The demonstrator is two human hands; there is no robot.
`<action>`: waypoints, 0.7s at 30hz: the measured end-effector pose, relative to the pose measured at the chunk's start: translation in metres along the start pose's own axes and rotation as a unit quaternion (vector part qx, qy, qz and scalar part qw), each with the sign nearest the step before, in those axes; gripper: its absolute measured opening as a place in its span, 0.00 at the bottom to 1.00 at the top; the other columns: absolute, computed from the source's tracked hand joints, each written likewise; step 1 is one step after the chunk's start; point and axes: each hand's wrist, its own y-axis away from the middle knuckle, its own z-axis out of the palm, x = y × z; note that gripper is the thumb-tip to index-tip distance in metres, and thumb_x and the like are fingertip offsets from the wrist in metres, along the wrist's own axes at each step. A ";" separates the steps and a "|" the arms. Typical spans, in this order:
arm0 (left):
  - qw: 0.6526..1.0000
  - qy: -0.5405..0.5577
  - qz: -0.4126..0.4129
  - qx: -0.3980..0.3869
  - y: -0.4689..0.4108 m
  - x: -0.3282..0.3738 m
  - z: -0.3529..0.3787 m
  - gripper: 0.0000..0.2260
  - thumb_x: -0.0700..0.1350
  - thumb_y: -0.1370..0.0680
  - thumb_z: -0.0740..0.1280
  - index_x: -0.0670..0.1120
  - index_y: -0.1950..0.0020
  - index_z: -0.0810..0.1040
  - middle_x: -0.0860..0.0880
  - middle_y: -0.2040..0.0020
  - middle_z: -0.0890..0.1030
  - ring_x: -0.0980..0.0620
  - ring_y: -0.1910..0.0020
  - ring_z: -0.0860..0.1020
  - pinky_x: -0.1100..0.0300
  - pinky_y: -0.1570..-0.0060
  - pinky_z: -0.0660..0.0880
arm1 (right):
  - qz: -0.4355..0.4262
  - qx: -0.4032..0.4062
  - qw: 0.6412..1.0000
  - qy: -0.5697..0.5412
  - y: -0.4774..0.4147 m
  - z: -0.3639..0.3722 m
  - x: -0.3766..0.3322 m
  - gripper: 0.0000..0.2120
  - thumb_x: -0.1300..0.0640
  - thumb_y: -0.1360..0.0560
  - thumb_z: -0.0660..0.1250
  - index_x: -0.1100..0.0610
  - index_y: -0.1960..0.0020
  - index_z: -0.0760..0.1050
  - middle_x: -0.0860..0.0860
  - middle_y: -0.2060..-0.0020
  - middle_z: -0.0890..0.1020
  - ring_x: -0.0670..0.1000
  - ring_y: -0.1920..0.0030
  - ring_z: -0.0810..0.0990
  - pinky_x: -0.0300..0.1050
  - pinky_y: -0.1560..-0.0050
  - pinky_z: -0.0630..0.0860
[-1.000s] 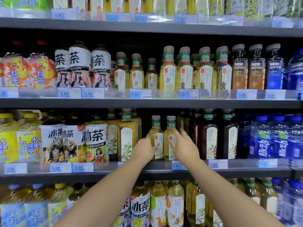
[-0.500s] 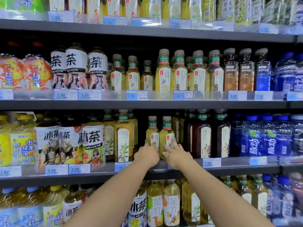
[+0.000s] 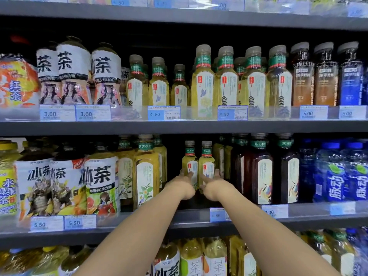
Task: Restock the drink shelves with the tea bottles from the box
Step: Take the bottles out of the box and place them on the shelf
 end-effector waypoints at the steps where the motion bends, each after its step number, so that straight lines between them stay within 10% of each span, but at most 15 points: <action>1: 1.000 0.000 0.005 0.002 -0.004 0.000 0.000 0.38 0.44 0.23 0.63 0.57 0.19 0.46 0.51 0.18 0.40 0.42 0.23 0.61 0.48 0.29 0.68 | -0.002 0.003 1.000 -0.003 -0.002 -0.002 -0.001 0.30 0.45 0.19 0.52 0.37 0.22 0.43 0.57 0.22 0.35 0.63 0.22 0.50 0.64 0.27 0.59; 21: 0.998 -0.051 0.006 -0.046 -0.072 -0.001 0.009 0.41 0.40 0.24 0.61 0.55 0.19 0.40 0.52 0.19 0.36 0.41 0.23 0.60 0.43 0.29 0.67 | 0.005 0.021 0.998 0.062 -0.084 -0.007 -0.001 0.42 0.69 0.24 0.59 0.46 0.20 0.42 0.64 0.23 0.36 0.65 0.24 0.57 0.60 0.30 0.67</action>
